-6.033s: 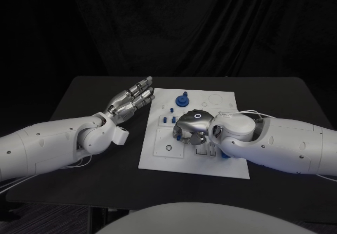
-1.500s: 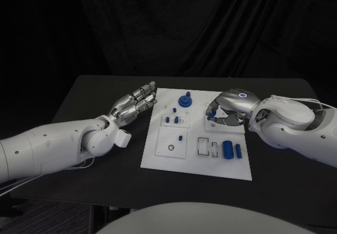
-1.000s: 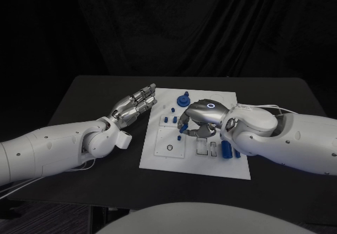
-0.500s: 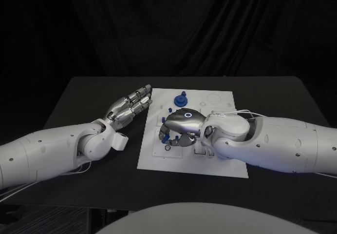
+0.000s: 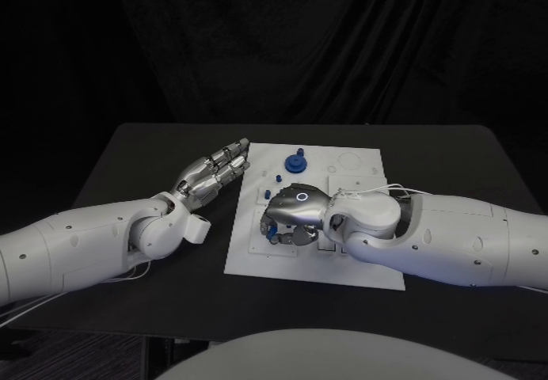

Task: Assemble the parts on the task board

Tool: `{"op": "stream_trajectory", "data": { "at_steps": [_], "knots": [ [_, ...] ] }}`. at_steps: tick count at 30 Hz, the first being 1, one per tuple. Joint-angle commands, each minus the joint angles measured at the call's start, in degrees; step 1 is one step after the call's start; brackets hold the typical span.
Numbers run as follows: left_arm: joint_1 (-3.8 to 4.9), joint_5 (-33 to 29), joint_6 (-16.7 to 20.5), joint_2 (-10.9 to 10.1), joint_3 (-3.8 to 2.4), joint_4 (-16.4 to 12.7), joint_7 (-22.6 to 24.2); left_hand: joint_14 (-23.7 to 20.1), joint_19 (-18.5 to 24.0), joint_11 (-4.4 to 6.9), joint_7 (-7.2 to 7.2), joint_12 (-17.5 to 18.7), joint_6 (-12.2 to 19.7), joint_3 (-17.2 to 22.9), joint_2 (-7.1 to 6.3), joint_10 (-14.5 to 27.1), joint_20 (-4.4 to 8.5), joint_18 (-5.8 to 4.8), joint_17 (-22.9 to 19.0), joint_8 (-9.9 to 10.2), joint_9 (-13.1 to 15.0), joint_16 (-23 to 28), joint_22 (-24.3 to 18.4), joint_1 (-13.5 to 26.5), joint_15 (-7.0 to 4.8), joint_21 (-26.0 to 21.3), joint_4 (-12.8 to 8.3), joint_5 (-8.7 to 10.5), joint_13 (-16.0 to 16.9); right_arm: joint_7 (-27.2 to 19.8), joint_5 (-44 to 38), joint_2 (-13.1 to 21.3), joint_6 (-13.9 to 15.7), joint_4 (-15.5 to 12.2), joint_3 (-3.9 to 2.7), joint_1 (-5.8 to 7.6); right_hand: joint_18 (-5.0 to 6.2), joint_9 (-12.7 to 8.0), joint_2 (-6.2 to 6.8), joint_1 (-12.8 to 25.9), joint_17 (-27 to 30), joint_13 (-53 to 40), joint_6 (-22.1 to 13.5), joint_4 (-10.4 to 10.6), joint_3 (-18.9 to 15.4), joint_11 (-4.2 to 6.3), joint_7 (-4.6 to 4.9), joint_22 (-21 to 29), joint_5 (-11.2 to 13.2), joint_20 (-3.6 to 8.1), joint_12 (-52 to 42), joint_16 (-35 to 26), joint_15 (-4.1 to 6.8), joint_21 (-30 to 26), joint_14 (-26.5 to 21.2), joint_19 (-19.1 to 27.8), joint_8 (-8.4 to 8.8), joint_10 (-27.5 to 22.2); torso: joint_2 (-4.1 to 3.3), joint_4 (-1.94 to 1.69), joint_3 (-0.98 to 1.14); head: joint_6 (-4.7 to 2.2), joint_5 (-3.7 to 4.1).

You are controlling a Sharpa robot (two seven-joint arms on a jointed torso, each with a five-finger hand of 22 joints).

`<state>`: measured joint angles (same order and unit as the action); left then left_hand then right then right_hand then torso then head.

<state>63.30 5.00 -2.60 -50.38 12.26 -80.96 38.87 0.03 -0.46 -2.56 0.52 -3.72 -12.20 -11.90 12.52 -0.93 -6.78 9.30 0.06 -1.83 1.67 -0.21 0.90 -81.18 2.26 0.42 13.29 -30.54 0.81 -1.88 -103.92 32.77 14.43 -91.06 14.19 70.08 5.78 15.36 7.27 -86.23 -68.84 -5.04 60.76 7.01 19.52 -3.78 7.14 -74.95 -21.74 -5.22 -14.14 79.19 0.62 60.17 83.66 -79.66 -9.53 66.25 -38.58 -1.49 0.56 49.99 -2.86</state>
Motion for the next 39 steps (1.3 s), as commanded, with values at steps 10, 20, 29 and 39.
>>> {"op": "stream_trajectory", "data": {
  "at_steps": [10,20,29,39],
  "knots": [
    [-0.10,0.00,-1.34,0.26,-0.05,0.20,3.68,-0.03,-0.02,0.48,0.97,-0.23,-0.36,0.42,0.24,0.18,-0.70,-0.85,-0.06,-0.31,0.14,0.21,0.03,-1.13,0.82,0.00,-0.23,-0.73,0.03,0.80,-2.60,0.81,-1.68,-0.22,-0.04,-0.21,-0.32,0.08,0.43,0.17,0.43,-0.12,0.04,-0.30,-0.04,0.31,-0.09,-7.96,-0.22,-0.03,0.17,0.00,0.15,0.13,0.24,-0.21,0.38,0.79,-0.02,-0.10,0.19,0.01,-0.02],
    [-0.13,0.00,-1.54,0.26,-0.05,0.33,3.39,-0.03,-0.05,0.54,1.24,-0.19,-0.48,0.65,0.24,0.21,-0.92,-0.93,-0.06,-0.34,0.16,0.21,0.06,-1.60,1.12,0.02,-0.62,-1.10,0.02,0.99,-2.62,1.05,-3.26,-0.51,-0.04,-0.21,-0.25,0.10,0.47,0.16,1.16,-0.18,-0.17,-0.33,0.03,0.36,-0.07,-7.86,-0.23,0.00,0.22,-0.40,0.18,-0.21,-0.04,-0.02,0.58,1.02,0.02,0.09,0.23,0.01,-0.38],
    [-0.14,0.00,-1.73,0.34,-0.05,0.39,3.10,-0.03,-0.07,0.49,1.31,-0.18,-0.69,0.76,0.25,0.22,-1.03,-0.97,-0.06,-0.38,0.19,0.21,0.07,-1.81,1.29,0.03,-0.82,-1.25,0.02,1.24,-2.62,0.71,-4.89,-0.03,-0.04,-0.21,-0.15,0.12,0.56,0.43,1.85,-0.26,-0.58,-0.18,0.08,0.38,-0.04,-7.71,-0.22,0.04,0.47,-0.85,0.21,-0.75,-0.42,0.34,0.98,1.13,0.04,-0.01,0.21,0.01,-0.36],
    [-0.16,0.00,-2.12,0.59,-0.05,0.64,2.79,-0.03,-0.12,0.31,1.42,-0.26,-0.87,0.93,0.30,0.22,-1.35,-1.15,-0.06,-0.43,0.21,0.21,0.13,-2.02,1.81,0.07,-1.08,-1.33,0.04,1.31,-2.62,0.05,-5.33,0.61,-0.04,-0.23,-0.13,0.13,0.60,0.72,2.08,-0.29,-0.85,0.03,0.08,0.37,-0.05,-7.66,-0.22,0.04,0.68,-1.02,0.19,-0.91,-0.57,0.50,1.23,1.08,0.07,-0.04,0.11,0.01,-0.34]
  ]
}}
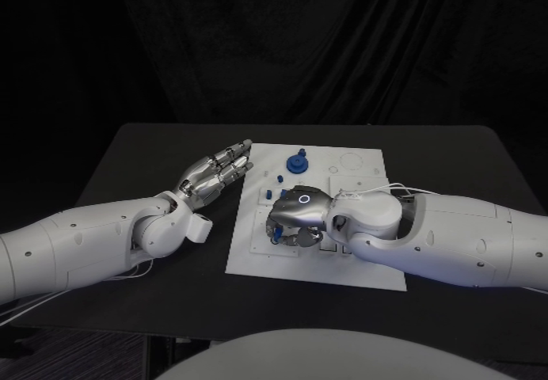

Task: Assemble the parts on the task board

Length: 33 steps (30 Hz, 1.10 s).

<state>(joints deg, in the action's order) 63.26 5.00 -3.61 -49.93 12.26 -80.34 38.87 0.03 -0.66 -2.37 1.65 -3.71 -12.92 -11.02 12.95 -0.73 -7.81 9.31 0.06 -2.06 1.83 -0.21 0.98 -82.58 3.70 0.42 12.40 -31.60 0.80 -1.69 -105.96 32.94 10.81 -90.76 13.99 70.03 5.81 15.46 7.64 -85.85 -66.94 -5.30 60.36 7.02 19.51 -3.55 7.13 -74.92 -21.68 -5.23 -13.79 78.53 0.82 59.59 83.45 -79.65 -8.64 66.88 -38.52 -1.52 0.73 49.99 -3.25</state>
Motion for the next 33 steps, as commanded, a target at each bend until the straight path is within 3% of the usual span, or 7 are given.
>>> {"op": "stream_trajectory", "data": {
  "at_steps": [1,20,33],
  "knots": [
    [-0.12,0.00,-1.14,0.16,-0.05,0.06,2.77,-0.03,0.09,0.12,0.37,-0.25,-0.27,0.08,-0.12,0.02,-0.37,-1.19,-0.06,-0.23,0.07,0.21,0.05,-0.65,0.45,0.07,-0.23,-0.28,0.04,1.07,-0.58,-0.20,-1.69,0.46,0.16,-0.20,-0.15,0.02,0.22,0.40,0.24,-0.04,-0.50,0.07,0.10,0.14,-0.04,-7.67,-0.27,0.04,0.37,-0.40,-0.01,-0.35,-0.39,0.53,0.39,0.45,0.00,-0.03,-0.06,0.01,0.02],
    [-0.19,0.00,-1.72,0.38,-0.05,0.48,2.26,-0.03,0.05,0.05,1.51,-0.39,-2.03,0.36,0.03,-0.02,-0.62,-1.32,-0.06,-0.73,0.32,0.21,0.07,-0.78,0.79,0.10,-0.56,-0.40,0.07,0.27,-0.58,-1.33,0.62,1.74,0.16,-1.00,-0.05,0.18,0.11,0.74,0.95,-0.26,-0.53,0.39,0.20,0.26,-0.11,-7.53,-0.27,0.04,0.50,-0.86,0.04,-0.87,-0.72,0.91,0.63,0.83,-0.07,-0.05,-0.01,0.01,-0.33],
    [-0.23,0.00,-2.03,0.49,-0.05,0.59,1.90,-0.03,0.02,-0.03,2.22,-0.41,-3.71,0.57,0.13,-0.01,-0.81,-1.44,-0.06,-1.35,0.55,0.21,0.08,-0.84,1.10,0.11,-0.76,-0.43,0.07,0.35,-0.58,-1.26,0.05,1.58,0.16,-1.07,-0.01,0.21,0.28,0.86,1.51,-0.34,-0.63,0.42,0.15,0.26,-0.11,-7.48,-0.25,0.06,0.57,-1.20,0.07,-1.03,-0.94,1.04,0.77,0.87,-0.05,-0.01,0.01,0.01,-0.27]
  ]
}}
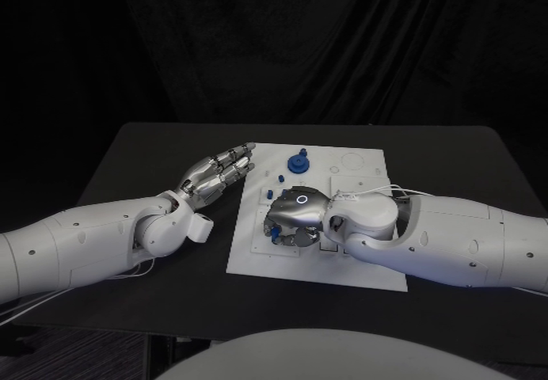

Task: Assemble the parts on the task board

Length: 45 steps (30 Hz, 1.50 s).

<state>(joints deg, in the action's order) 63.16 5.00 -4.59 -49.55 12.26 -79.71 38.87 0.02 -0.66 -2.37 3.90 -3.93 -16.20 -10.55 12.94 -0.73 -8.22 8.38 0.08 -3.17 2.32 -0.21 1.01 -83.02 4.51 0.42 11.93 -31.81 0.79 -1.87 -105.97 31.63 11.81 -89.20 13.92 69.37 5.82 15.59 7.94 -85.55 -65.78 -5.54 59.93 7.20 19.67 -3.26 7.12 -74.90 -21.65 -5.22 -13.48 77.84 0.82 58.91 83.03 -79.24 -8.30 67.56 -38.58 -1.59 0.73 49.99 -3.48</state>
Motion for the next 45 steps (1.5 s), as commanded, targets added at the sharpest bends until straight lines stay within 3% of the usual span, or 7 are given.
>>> {"op": "stream_trajectory", "data": {
  "at_steps": [1,31,33,34,38,42,45],
  "knots": [
    [-0.13,0.00,-1.06,0.11,-0.05,-0.03,1.88,-0.02,0.01,-0.05,0.02,-0.18,-0.60,0.11,0.15,-0.01,-0.42,-0.52,-0.08,-0.30,0.08,0.21,0.05,-0.40,0.31,0.11,-0.30,-0.22,0.08,0.57,-0.57,0.06,-1.13,0.00,0.24,-0.42,-0.01,0.07,0.02,0.58,0.46,-0.10,-0.30,0.26,0.00,-0.04,-0.08,-7.47,-0.29,0.05,0.33,-0.59,0.07,-0.43,-0.58,0.68,0.52,0.11,0.00,0.06,0.02,0.01,-0.05],
    [-0.29,0.00,-1.38,0.20,-0.05,0.22,1.43,-0.02,0.00,-0.22,0.36,-0.13,-1.46,0.20,0.21,0.01,-0.47,-0.57,-0.08,-0.68,0.19,0.21,0.06,-0.38,0.42,0.11,-0.35,-0.18,0.06,1.11,-0.57,0.88,-2.41,-0.57,0.24,-0.56,0.40,0.05,0.23,0.66,3.28,-0.26,-1.20,0.29,0.30,-0.36,0.06,-6.84,-0.32,-0.08,1.18,-2.50,-0.18,-3.10,-2.00,2.17,1.43,-0.85,0.02,0.04,0.03,0.01,-0.06],
    [-0.29,0.00,-1.38,0.18,-0.05,0.22,1.41,-0.02,0.00,-0.22,0.36,-0.13,-1.46,0.20,0.21,0.01,-0.47,-0.57,-0.08,-0.68,0.19,0.21,0.06,-0.38,0.42,0.11,-0.35,-0.18,0.06,1.51,-0.57,0.86,-2.73,-0.56,0.24,-0.56,0.69,-0.69,0.69,1.15,4.50,0.07,-4.56,0.66,0.56,-1.07,-0.66,-6.41,-0.36,-0.29,2.68,-3.39,-0.44,-4.95,-2.75,3.19,3.49,-3.87,0.06,0.09,0.02,0.01,-0.13],
    [-0.29,0.00,-1.38,0.17,-0.05,0.21,1.41,-0.02,0.00,-0.22,0.36,-0.13,-1.46,0.20,0.21,0.01,-0.47,-0.57,-0.08,-0.68,0.19,0.21,0.06,-0.38,0.42,0.11,-0.35,-0.18,0.06,1.68,-0.57,0.86,-2.89,-0.55,0.24,-0.56,0.94,-1.53,1.16,1.45,5.38,0.25,-8.13,0.84,0.76,-1.80,-2.14,-6.09,-0.35,-0.35,3.75,-4.04,-0.50,-6.40,-3.37,4.00,4.75,-6.63,0.07,0.10,0.02,0.01,-0.14],
    [-0.30,0.00,-1.40,0.14,-0.05,0.19,1.37,-0.02,0.00,-0.22,0.36,-0.13,-1.46,0.20,0.21,0.01,-0.47,-0.57,-0.08,-0.68,0.19,0.21,0.06,-0.38,0.42,0.11,-0.35,-0.18,0.06,2.11,-0.57,0.86,-3.06,-0.47,0.24,-0.56,1.71,-5.25,1.34,1.68,8.95,-0.21,-20.81,0.31,-1.03,-3.09,-5.78,-4.94,-0.18,-1.00,4.88,-6.52,-0.97,-12.00,-6.30,7.15,4.70,-16.90,0.04,0.06,0.01,0.01,-0.13],
    [-0.31,0.00,-1.41,0.11,-0.05,0.19,1.34,-0.02,0.00,-0.22,0.36,-0.13,-1.46,0.20,0.21,0.01,-0.47,-0.57,-0.08,-0.68,0.19,0.21,0.06,-0.38,0.42,0.11,-0.35,-0.18,0.06,1.84,-0.17,0.87,-2.09,-0.40,0.24,-0.56,1.95,-9.06,0.73,1.02,9.72,-1.05,-33.14,0.18,-3.35,-3.35,-7.82,-4.71,-0.32,-1.25,3.51,-6.97,-1.27,-13.43,-7.05,7.78,5.54,-21.15,0.06,0.05,-0.01,0.01,-0.14],
    [-0.31,0.00,-1.41,0.09,-0.05,0.20,1.33,-0.02,-0.01,-0.27,0.44,-0.10,-1.59,0.23,0.24,0.02,-0.51,-0.59,-0.08,-0.76,0.21,0.21,0.07,-0.35,0.47,0.12,-0.35,-0.17,0.06,1.25,1.01,0.85,-0.77,-0.38,0.24,-0.56,2.00,-10.38,0.41,0.15,10.00,-1.30,-37.03,0.39,-4.64,-3.46,-8.64,-4.67,-0.41,-1.32,2.74,-7.12,-1.34,-13.78,-7.23,7.81,5.80,-23.15,0.06,0.07,-0.02,0.01,-0.15]
  ]
}}
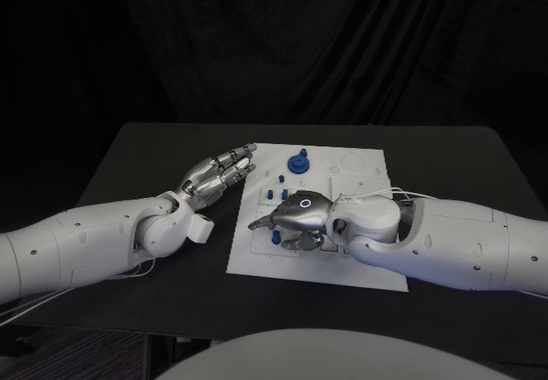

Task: Assemble the parts on the task board

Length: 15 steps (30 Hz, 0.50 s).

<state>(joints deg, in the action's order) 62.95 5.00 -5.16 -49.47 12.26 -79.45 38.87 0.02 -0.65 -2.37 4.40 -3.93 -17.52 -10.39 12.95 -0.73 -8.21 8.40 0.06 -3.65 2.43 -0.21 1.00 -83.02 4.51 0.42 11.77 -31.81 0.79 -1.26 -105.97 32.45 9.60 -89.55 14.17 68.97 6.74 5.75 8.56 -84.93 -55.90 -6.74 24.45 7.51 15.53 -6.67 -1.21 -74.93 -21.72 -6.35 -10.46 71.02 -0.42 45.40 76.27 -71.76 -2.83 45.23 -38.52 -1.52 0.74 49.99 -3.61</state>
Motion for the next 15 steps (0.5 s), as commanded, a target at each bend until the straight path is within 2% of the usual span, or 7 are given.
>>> {"op": "stream_trajectory", "data": {
  "at_steps": [1,4,9,13,15],
  "knots": [
    [-0.10,0.00,-0.84,0.01,-0.05,-0.07,1.33,-0.02,-0.01,-0.27,-0.06,-0.11,-0.27,0.07,0.24,0.02,-0.51,-0.60,-0.06,-0.28,0.10,0.21,0.08,-0.35,0.48,0.12,-0.19,-0.17,0.06,0.50,1.18,0.05,1.83,-0.03,-0.01,-0.16,1.11,-1.55,-0.36,-1.16,0.23,-0.13,-4.67,0.41,-1.44,-0.30,-0.78,-4.65,-0.35,-0.26,-0.85,-0.35,-0.31,-0.44,-0.52,0.32,0.55,-2.16,0.00,0.00,-0.03,0.01,-0.03],
    [-0.10,0.00,-0.83,-0.03,-0.05,-0.09,1.33,-0.02,-0.01,-0.27,-0.06,-0.11,-0.27,0.07,0.24,0.02,-0.51,-0.60,-0.06,-0.28,0.10,0.21,0.08,-0.35,0.48,0.12,-0.19,-0.17,0.06,-0.11,1.69,0.24,3.94,-0.13,-0.02,-0.15,1.07,-2.21,-0.34,-1.75,0.27,-0.10,-6.76,0.90,-2.21,-0.38,-1.48,-4.66,-0.46,-0.38,-1.29,-0.35,-0.32,-0.46,-0.52,0.24,0.78,-3.12,-0.03,-0.02,-0.02,0.01,-0.13],
    [-0.10,0.00,-0.78,-0.19,-0.05,-0.21,1.36,-0.02,-0.01,-0.27,-0.06,-0.11,-0.27,0.07,0.24,0.02,-0.51,-0.60,-0.06,-0.28,0.10,0.21,0.08,-0.35,0.48,0.12,-0.19,-0.17,0.06,-1.09,2.63,1.59,8.05,-1.20,-0.09,0.06,1.04,-2.25,-0.25,-2.22,0.09,-0.04,-6.03,1.59,-2.87,-0.28,-1.59,-4.73,-0.51,-0.38,-1.71,-0.20,-0.28,-0.23,-0.35,0.04,0.54,-3.97,-0.03,-0.03,-0.03,0.01,-0.39],
    [-0.11,0.00,-0.72,-0.42,-0.05,-0.32,1.45,-0.02,-0.03,-0.31,-0.02,-0.14,-0.39,0.07,0.23,0.02,-0.52,-0.61,-0.06,-0.33,0.11,0.21,0.11,-0.34,0.50,0.13,-0.20,-0.18,0.07,-2.26,5.86,3.93,12.17,-3.17,-0.27,1.42,0.95,-2.00,-0.44,-2.66,-0.41,-0.07,-3.05,2.96,-3.55,-0.20,-0.67,-4.86,-0.49,-0.33,-2.92,0.18,-0.20,0.20,0.03,-0.33,-0.07,-4.55,-0.03,-0.02,-0.02,0.01,-0.51],
    [-0.11,0.00,-0.61,-0.59,-0.05,-0.36,1.53,-0.02,-0.03,-0.31,-0.02,-0.14,-0.39,0.07,0.23,0.02,-0.52,-0.61,-0.06,-0.33,0.11,0.21,0.11,-0.34,0.50,0.13,-0.20,-0.18,0.07,-2.90,8.36,5.62,14.42,-4.58,-0.36,2.73,0.88,-1.92,-0.58,-2.56,-0.80,-0.11,-1.98,3.48,-3.71,-0.25,-0.14,-4.96,-0.47,-0.33,-3.46,0.46,-0.23,0.60,0.29,-0.59,-0.26,-4.58,-0.02,-0.01,-0.02,0.01,-0.63]
  ]
}}
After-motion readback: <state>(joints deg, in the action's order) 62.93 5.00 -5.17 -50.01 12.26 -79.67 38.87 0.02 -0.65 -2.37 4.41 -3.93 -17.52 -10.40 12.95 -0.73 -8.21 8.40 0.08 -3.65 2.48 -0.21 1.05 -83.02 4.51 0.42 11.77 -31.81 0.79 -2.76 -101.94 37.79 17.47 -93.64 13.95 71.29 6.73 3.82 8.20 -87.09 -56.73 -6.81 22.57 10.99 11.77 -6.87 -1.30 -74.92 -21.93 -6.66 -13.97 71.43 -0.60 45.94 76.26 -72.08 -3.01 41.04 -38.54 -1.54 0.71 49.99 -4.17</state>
